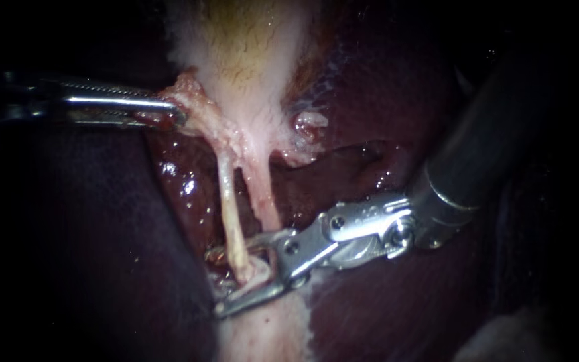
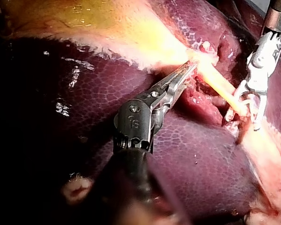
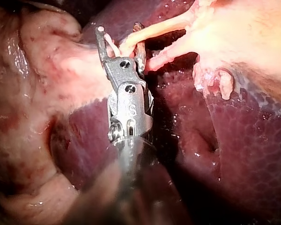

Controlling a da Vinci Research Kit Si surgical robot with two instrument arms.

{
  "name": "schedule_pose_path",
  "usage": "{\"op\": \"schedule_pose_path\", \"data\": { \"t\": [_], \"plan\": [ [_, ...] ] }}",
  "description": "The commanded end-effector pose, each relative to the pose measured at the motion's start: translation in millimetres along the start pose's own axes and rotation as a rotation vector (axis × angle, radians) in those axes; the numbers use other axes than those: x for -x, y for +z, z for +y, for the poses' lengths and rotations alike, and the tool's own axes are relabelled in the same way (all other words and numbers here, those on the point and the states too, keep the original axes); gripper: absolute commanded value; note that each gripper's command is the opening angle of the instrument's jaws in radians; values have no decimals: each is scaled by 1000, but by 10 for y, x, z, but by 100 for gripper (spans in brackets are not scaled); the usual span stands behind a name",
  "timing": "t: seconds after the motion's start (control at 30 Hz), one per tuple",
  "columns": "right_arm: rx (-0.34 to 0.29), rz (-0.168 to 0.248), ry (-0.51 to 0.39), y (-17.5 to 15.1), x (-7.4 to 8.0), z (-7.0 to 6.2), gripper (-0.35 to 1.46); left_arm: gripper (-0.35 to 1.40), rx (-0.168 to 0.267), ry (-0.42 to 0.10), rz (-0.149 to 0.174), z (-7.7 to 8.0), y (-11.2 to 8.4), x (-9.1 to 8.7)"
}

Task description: Clipping first clip left tube

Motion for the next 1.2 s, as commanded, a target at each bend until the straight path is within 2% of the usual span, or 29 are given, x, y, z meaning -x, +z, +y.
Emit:
{"op": "schedule_pose_path", "data": {
  "t": [0.03,0.17,0.4,0.47,0.57,0.83,1.2],
  "plan": [
    [-5,1,3,1,-1,-2,45,-35,0,-1,0,-1,0,0],
    [-16,3,-1,4,-4,-7,44,-35,1,-1,0,-2,0,1],
    [-18,2,-2,2,-3,-8,38,-35,1,0,0,-3,0,1],
    [-20,5,-2,1,-2,-8,29,-35,1,0,0,-3,0,1],
    [-21,3,-1,-3,-3,-8,2,-35,1,0,0,-3,0,1],
    [-19,3,4,-3,-3,-7,-35,-35,1,0,0,-3,0,1],
    [-19,-17,63,-4,-1,-6,-35,-35,1,0,0,-3,0,1]
  ]
}}
